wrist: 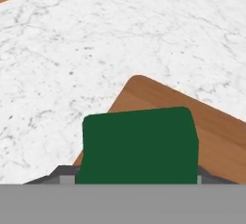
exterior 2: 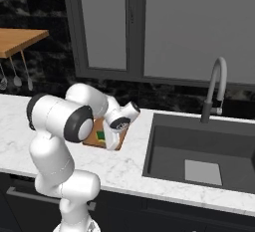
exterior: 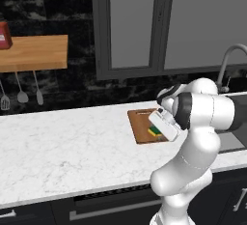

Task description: Pick up the sponge from the counter and clean the cutting board by briefly scrubbing or pressing down on the cutting board. Once finished, release the sponge.

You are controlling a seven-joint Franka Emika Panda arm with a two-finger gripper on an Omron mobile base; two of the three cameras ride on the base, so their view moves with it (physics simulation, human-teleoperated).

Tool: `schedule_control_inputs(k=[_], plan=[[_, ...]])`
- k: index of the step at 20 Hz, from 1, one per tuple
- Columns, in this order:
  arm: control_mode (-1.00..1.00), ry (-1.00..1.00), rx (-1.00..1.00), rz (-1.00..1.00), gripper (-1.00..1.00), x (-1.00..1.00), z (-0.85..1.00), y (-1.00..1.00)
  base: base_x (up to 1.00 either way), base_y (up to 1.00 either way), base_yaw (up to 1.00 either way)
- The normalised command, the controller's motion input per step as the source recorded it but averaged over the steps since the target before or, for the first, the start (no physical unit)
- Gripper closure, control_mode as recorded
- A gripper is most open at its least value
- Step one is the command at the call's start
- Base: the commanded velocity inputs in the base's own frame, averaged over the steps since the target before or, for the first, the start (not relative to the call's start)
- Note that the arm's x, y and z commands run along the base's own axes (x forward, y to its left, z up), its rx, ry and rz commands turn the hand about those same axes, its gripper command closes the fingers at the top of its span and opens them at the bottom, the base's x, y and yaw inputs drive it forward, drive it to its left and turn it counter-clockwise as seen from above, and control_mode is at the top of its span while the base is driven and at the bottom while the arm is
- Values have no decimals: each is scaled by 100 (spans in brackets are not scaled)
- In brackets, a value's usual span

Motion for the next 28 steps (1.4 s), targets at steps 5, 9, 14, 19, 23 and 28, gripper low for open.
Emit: schedule_control_inputs(k=[5, 9, 14, 19, 23, 28], plan=[[-100, 0, 5, 1, 100, 38, -2, -16, 0, 0, 0], [-100, -4, 2, 0, 100, 48, 0, -10, 0, 0, 0], [-100, -3, 0, 1, 100, 54, -14, 0, 0, 0, 0], [-100, -2, 0, 1, 100, 65, -24, 0, 0, 0, 0], [-100, -1, 1, 0, 100, 65, -17, -2, 0, 0, 0], [-100, -6, 1, 1, 100, 62, -16, -4, 0, 0, 0]])
